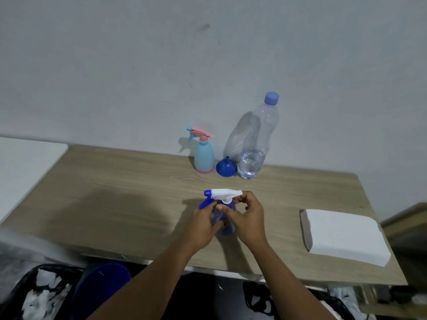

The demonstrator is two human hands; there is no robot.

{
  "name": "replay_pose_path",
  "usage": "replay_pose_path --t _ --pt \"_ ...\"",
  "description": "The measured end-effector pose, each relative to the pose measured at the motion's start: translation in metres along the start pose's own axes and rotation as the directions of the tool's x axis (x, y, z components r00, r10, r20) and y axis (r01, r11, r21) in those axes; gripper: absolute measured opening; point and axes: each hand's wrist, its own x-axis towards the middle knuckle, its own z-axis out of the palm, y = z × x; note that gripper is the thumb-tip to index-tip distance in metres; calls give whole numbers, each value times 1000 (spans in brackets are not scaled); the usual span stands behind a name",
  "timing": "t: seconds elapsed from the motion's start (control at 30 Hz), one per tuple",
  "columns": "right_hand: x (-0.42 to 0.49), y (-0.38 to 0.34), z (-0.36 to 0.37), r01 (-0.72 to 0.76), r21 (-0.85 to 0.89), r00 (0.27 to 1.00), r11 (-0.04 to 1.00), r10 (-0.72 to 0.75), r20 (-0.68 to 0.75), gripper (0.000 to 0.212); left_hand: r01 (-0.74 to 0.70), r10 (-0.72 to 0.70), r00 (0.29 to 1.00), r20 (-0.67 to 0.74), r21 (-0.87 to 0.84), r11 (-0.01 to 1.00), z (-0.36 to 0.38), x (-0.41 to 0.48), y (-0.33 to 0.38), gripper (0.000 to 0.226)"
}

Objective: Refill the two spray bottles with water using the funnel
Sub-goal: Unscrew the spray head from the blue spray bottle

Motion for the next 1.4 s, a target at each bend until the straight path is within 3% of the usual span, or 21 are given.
replay_pose_path --t 0.17,0.27,0.4,0.6,0.67,0.8,0.97,1.07,1.17,1.4 --pt "0 8 -8 109 -65 990 992 -103 93 16 8 -8 1000 -5 -1 1000 1 1 1 50" --pt "-2 9 -14 200 -98 969 975 -181 170 18 7 -6 1000 -11 6 1000 1 -2 1 51" --pt "0 -2 -7 74 -38 994 997 -71 78 41 14 -14 1000 -7 24 1000 -1 -3 2 41" --pt "-2 5 -11 166 -118 980 979 -151 132 16 -13 14 1000 -11 45 999 -1 -3 6 49" --pt "-3 6 -15 191 -120 972 974 -172 158 19 -13 13 1000 -7 40 999 -1 -3 4 51" --pt "-3 -7 -7 73 -78 994 994 -66 84 42 -18 18 1000 -8 79 997 -1 -2 1 44" --pt "-6 2 -8 120 -123 990 985 -110 83 23 -14 14 1000 -5 49 999 2 -1 0 49" --pt "-9 3 -13 155 -125 984 980 -142 111 26 -20 20 1000 -7 35 999 1 -3 0 53" --pt "-10 -5 -9 80 -67 995 995 -75 69 32 -17 17 1000 3 32 999 1 -2 -3 49" --pt "-11 4 -8 107 -121 993 987 -99 69 22 -22 22 1000 -4 -9 1000 2 -1 -2 51"
